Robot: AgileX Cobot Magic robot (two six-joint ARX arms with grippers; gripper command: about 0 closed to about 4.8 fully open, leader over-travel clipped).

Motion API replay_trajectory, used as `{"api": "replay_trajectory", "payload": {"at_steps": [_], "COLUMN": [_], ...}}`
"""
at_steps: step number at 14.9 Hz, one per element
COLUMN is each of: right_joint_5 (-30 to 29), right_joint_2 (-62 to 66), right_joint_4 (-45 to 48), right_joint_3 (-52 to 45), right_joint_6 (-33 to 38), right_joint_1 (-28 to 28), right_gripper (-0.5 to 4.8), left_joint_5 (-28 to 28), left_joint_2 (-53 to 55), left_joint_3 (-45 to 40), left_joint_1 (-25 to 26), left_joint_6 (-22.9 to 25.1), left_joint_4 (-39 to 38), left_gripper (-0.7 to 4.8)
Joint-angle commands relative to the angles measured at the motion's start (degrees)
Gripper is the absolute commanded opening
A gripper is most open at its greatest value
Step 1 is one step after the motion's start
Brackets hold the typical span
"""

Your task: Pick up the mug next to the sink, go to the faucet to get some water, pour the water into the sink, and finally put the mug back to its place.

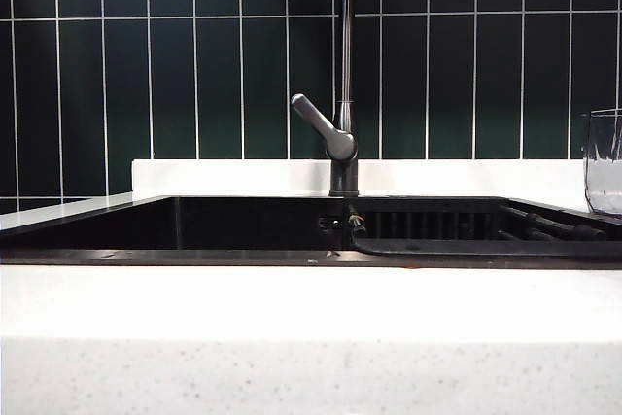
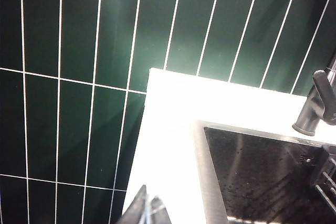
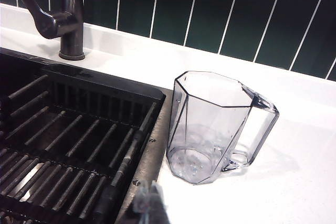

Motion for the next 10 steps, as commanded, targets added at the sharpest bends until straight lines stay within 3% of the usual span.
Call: {"api": "replay_trajectory", "payload": {"at_steps": [1, 4, 8, 10], "right_joint_5": [0.0, -0.1, -2.5, -5.4], "right_joint_2": [0.1, 0.1, 0.1, 0.1], "right_joint_4": [0.6, 0.5, 0.7, 1.7], "right_joint_3": [-0.3, -0.3, -0.3, 0.2], "right_joint_6": [0.2, 0.2, 3.1, 9.9], "right_joint_1": [0.0, 0.0, 0.0, 0.0], "right_gripper": [-0.05, -0.05, -0.05, -0.06], "left_joint_5": [-0.1, -0.2, 0.6, 9.8], "left_joint_2": [0.0, 0.0, 0.0, 0.0], "left_joint_3": [0.1, 0.1, 0.1, 0.2], "left_joint_1": [0.0, 0.0, 0.0, 0.0], "left_joint_6": [-0.2, -0.2, -5.9, -9.2], "left_joint_4": [0.3, 0.3, 0.4, 2.8], "left_gripper": [-0.05, -0.05, -0.04, 0.00]}}
